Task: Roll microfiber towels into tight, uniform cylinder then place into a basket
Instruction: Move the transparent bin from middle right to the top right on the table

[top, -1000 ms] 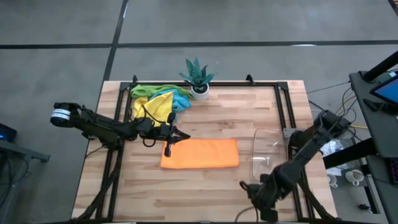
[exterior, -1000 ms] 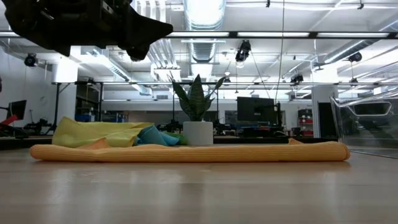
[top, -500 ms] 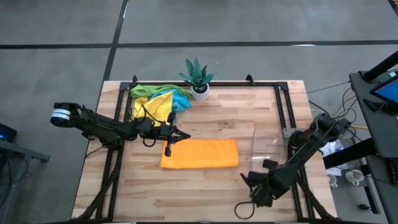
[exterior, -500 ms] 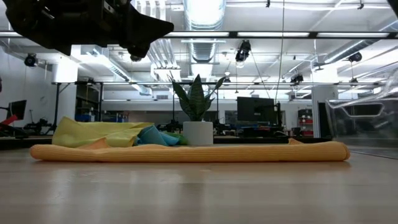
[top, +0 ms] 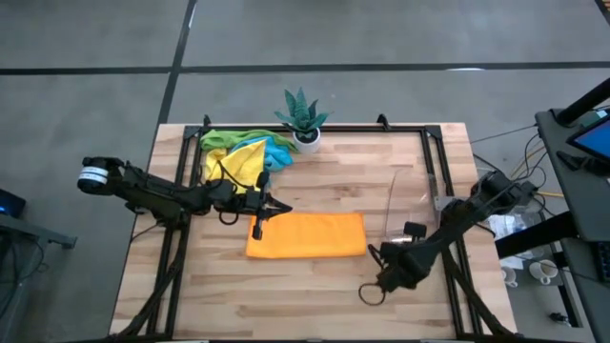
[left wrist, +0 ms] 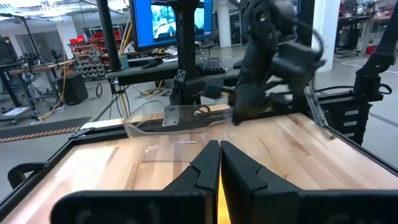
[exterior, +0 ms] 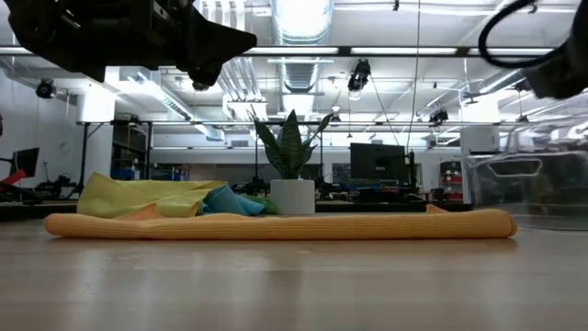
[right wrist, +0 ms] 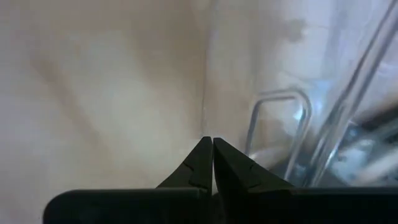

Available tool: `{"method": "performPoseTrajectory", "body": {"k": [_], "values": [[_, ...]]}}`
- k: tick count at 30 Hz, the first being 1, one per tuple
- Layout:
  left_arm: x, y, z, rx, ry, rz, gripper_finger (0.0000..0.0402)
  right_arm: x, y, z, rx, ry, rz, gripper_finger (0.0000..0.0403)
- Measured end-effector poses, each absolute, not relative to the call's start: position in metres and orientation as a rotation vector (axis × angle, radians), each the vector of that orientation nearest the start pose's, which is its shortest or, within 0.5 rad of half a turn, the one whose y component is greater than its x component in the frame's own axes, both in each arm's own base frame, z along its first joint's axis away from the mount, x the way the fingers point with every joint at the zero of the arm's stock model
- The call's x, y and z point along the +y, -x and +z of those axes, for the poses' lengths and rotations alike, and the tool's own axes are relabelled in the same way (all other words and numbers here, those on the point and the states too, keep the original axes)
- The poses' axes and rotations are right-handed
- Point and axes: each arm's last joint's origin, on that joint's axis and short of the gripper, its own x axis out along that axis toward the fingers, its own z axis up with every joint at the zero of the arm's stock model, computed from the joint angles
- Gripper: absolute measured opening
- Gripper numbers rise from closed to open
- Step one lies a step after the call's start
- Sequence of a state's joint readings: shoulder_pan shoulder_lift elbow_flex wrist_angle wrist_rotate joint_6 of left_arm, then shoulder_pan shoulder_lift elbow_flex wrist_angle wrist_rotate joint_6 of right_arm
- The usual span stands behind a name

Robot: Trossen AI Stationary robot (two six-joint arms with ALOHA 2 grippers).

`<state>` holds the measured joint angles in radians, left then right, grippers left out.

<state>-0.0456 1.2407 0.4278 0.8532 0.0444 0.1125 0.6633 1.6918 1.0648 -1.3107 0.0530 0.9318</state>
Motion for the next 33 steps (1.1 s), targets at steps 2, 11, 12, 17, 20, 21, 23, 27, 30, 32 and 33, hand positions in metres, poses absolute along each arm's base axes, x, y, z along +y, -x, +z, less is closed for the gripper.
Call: {"method": "performPoseTrajectory", "body": {"k": [2, 11, 12, 17, 20, 21, 23, 27, 30, 32, 33], "values": [[-0.012, -0.243, 0.220, -0.045, -0.112, -0.088, 0.0000, 0.141, -0.197, 0.179, 1.780, 0.052, -0.501, 0.0009], [-0.012, -0.243, 0.220, -0.042, -0.112, -0.088, 0.0000, 0.091, -0.184, 0.179, 1.858, 0.090, -0.664, 0.0009], [-0.012, -0.243, 0.220, -0.041, -0.112, -0.088, 0.0000, 0.086, -0.184, 0.179, 1.849, 0.095, -0.679, 0.0008], [-0.012, -0.243, 0.220, -0.042, -0.112, -0.088, 0.0000, 0.057, -0.180, 0.179, 1.825, 0.117, -0.774, 0.0008], [-0.012, -0.243, 0.220, -0.042, -0.112, -0.088, 0.0000, 0.040, -0.179, 0.180, 1.785, 0.130, -0.840, 0.0008], [-0.012, -0.243, 0.220, -0.042, -0.112, -0.088, 0.0000, 0.035, -0.179, 0.181, 1.770, 0.135, -0.861, 0.0008], [-0.012, -0.243, 0.220, -0.042, -0.113, -0.088, 0.0000, 0.024, -0.179, 0.184, 1.736, 0.148, -0.901, 0.0008], [-0.012, -0.243, 0.220, -0.042, -0.112, -0.088, 0.0000, 0.005, -0.178, 0.192, 1.653, 0.142, -0.986, 0.0008], [-0.012, -0.243, 0.220, -0.042, -0.113, -0.088, 0.0000, -0.009, -0.176, 0.199, 1.604, 0.121, -1.032, 0.0008], [-0.012, -0.243, 0.220, -0.041, -0.113, -0.088, 0.0000, -0.016, -0.174, 0.204, 1.562, 0.092, -1.055, 0.0008], [-0.012, -0.243, 0.220, -0.039, -0.112, -0.088, 0.0000, -0.018, -0.174, 0.206, 1.532, 0.077, -1.062, 0.0008]]}}
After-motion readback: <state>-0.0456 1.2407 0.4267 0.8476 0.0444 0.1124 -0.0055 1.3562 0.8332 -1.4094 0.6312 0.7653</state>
